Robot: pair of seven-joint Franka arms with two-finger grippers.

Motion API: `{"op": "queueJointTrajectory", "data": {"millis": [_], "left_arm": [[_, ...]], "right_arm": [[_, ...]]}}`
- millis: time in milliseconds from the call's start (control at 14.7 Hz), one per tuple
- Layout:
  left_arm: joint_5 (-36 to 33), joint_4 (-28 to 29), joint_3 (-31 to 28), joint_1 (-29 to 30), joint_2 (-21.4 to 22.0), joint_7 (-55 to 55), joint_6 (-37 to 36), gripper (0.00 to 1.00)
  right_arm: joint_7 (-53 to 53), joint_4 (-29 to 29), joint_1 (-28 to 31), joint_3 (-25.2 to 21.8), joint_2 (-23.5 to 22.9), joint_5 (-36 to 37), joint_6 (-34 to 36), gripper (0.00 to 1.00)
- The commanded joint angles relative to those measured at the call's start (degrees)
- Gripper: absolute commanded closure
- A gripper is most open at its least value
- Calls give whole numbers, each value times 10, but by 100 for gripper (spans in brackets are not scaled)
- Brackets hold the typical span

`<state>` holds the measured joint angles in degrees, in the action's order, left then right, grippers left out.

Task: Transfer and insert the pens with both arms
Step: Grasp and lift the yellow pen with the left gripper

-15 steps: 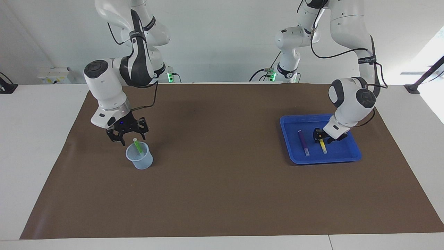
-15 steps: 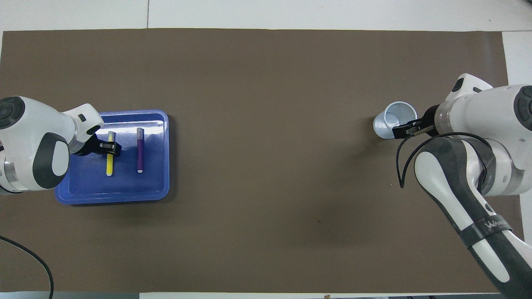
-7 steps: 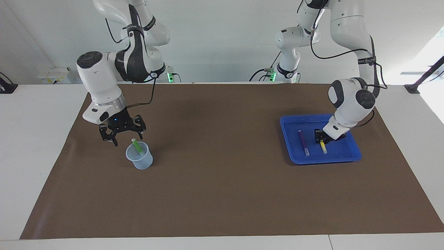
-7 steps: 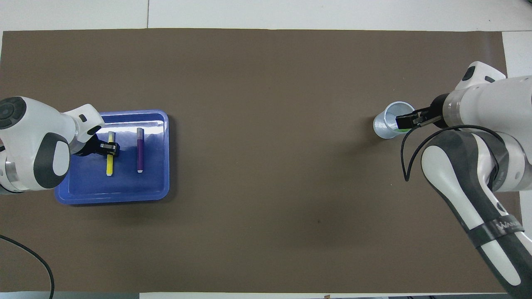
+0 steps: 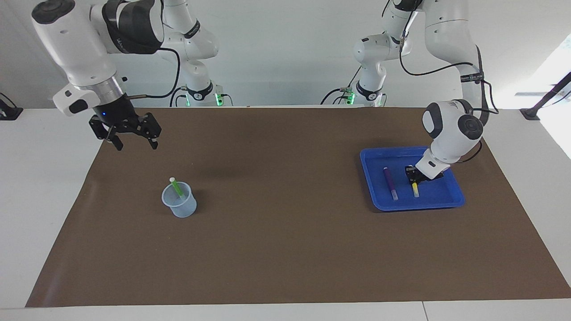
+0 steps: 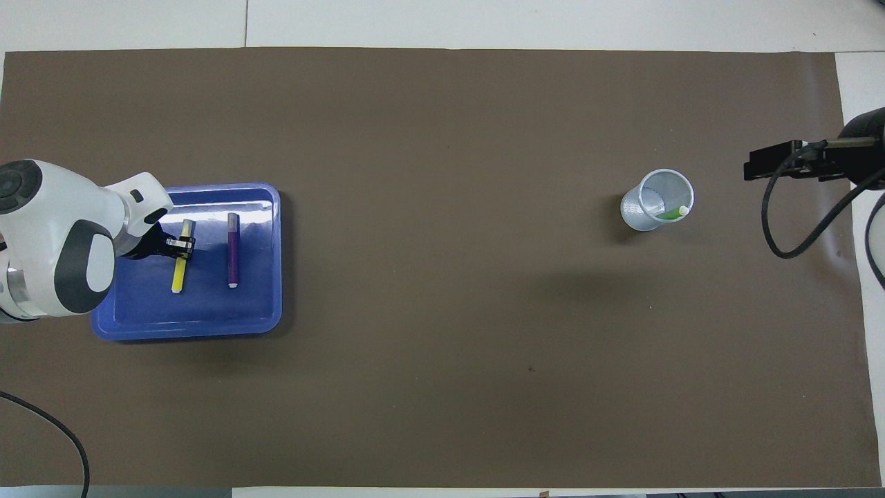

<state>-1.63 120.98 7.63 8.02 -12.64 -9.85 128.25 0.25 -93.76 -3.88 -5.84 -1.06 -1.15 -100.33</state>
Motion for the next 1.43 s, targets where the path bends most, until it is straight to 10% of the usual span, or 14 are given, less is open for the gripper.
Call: {"op": "queueJointTrajectory", "data": {"millis": [0, 611, 1358], "left_arm": [[9, -49, 5, 9, -5, 16, -52, 100], [147, -282, 11, -23, 1, 253, -315, 100], [463, -269, 46, -36, 76, 753, -332, 100]], "right_arm": [[19, 11, 4, 4, 17, 32, 43, 0], [13, 2, 15, 7, 37, 32, 71, 0], [18, 2, 16, 13, 40, 21, 73, 0]]}}
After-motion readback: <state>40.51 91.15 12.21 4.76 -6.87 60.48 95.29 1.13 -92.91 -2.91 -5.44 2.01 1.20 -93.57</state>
